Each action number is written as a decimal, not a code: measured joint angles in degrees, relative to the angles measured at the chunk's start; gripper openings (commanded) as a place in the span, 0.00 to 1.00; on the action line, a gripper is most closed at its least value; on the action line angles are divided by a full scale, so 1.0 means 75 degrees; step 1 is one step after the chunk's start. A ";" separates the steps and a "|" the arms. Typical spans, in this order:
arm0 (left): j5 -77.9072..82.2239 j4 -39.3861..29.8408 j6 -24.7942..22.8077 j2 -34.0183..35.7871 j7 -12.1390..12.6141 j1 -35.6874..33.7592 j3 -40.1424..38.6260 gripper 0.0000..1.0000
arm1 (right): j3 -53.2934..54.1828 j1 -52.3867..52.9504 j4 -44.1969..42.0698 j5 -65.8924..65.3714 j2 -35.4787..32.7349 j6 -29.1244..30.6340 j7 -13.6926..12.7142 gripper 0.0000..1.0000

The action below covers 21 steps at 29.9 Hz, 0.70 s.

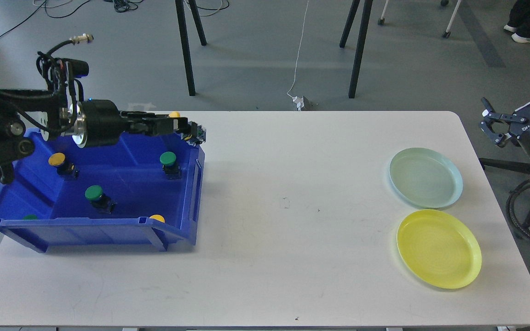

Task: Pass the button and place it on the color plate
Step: 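Lift the yellow button out of the bin toward the table center, then reach the right gripper to the held button and grasp it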

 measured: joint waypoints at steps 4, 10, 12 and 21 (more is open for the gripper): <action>-0.1829 -0.0711 0.0100 -0.0284 0.0003 0.0627 -0.1180 0.04 | 0.0081 -0.0299 0.1841 -0.0492 -0.0581 0.0000 0.0041 1.00; -0.2792 -0.0455 0.0899 -0.2019 0.0004 0.1565 -0.2048 0.05 | 0.0060 -0.0281 0.3127 -0.3608 -0.0098 0.0001 0.0045 1.00; -0.2776 -0.0169 0.1031 -0.2521 0.0004 0.1997 -0.2354 0.05 | -0.0037 -0.0263 0.3261 -0.4031 0.0225 0.0001 0.0045 1.00; -0.2557 0.0077 0.1086 -0.3078 0.0004 0.2702 -0.3093 0.05 | -0.0895 -0.0102 0.3298 -0.4212 0.1512 -0.0062 0.0131 0.99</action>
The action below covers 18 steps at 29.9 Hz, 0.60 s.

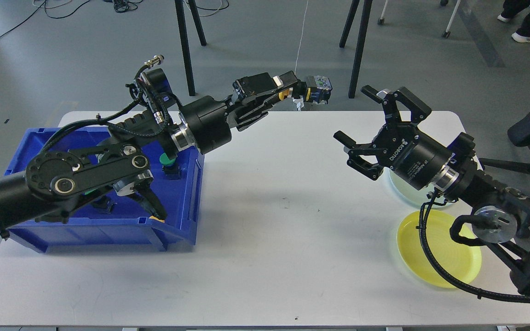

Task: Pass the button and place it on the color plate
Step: 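Reach the right gripper to the held button and grasp it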

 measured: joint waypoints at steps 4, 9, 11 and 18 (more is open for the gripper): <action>0.0068 0.0000 -0.0012 -0.0003 0.0000 0.0015 -0.0006 0.05 | 0.0009 0.0091 -0.0020 0.0059 0.0212 -0.0094 0.0113 0.99; 0.0098 -0.0023 -0.0014 -0.0004 0.0000 0.0027 0.0018 0.05 | -0.0048 0.0516 -0.0130 0.0343 0.0235 -0.0111 0.0236 0.99; 0.0155 -0.0024 -0.0014 -0.0009 0.0000 0.0027 0.0031 0.05 | -0.0156 0.0698 -0.0199 0.0348 0.0235 -0.0111 0.0235 0.98; 0.0227 -0.0038 -0.0014 -0.0015 0.0000 0.0036 0.0038 0.05 | -0.0998 0.1435 -0.0551 0.0338 0.0298 -0.0234 0.0177 0.80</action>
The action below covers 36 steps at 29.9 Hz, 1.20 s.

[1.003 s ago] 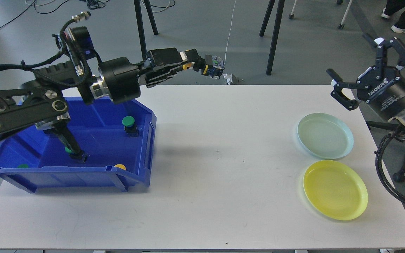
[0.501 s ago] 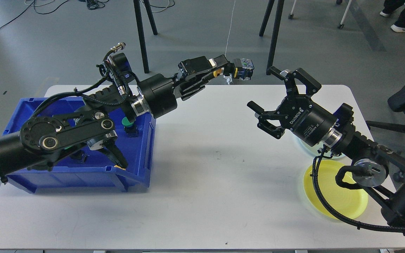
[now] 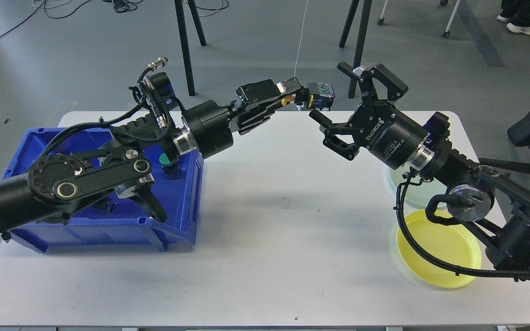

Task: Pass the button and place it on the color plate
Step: 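Reach the right gripper to the held button and grasp it, then open the left gripper and pull the button away with the right gripper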

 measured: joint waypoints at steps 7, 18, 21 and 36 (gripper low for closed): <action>0.0001 -0.0006 0.0000 0.0011 0.0000 0.0004 -0.0032 0.05 | -0.0123 0.0130 -0.0048 -0.0078 0.0146 -0.0089 -0.0033 0.24; 0.0003 -0.0010 0.0000 0.0012 0.0000 0.0052 -0.0044 0.34 | -0.0032 0.0056 -0.0020 -0.0073 0.0154 -0.0070 -0.0171 0.01; 0.0002 -0.0015 0.0002 0.0003 0.0000 0.0096 -0.0080 0.71 | -0.0006 0.0024 -0.0012 -0.0072 0.0144 -0.0091 -0.0183 0.01; -0.0089 -0.0002 -0.0002 0.0107 -0.0005 0.0217 -0.0361 0.93 | 0.1435 -0.1291 0.0128 0.0029 -0.0364 -0.0134 -0.0185 0.00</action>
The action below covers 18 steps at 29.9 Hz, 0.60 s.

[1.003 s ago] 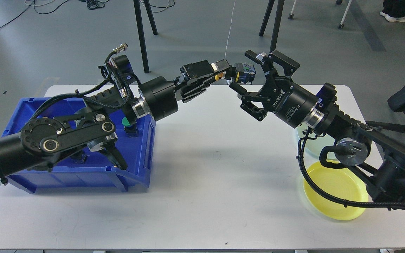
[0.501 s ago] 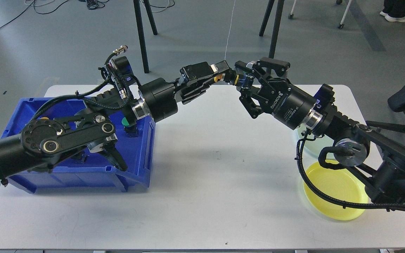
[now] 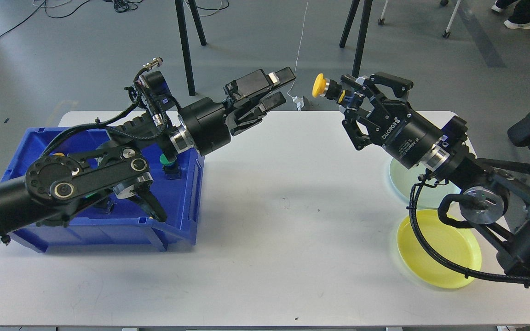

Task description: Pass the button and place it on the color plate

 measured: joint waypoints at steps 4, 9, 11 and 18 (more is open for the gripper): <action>0.0137 -0.0044 0.0128 0.0819 0.0000 0.0065 0.0102 0.95 | 0.0627 -0.1441 -0.0009 -0.0290 -0.0757 -0.0183 0.0090 0.00; 0.1729 -0.0022 0.0286 0.2759 0.0000 0.0081 0.0943 0.94 | 0.0728 -0.2871 -0.0319 -0.0937 -0.1614 -0.1298 0.0503 0.01; 0.2737 0.0165 0.0300 0.3381 0.0000 0.0080 0.1377 0.94 | 0.0728 -0.3179 -0.0509 -0.1022 -0.1795 -0.1527 0.0610 0.01; 0.5401 0.1723 0.0307 0.3846 0.0003 0.0165 0.2770 0.94 | 0.0646 -0.3452 -0.1352 -0.1060 -0.1874 -0.1857 0.0671 0.01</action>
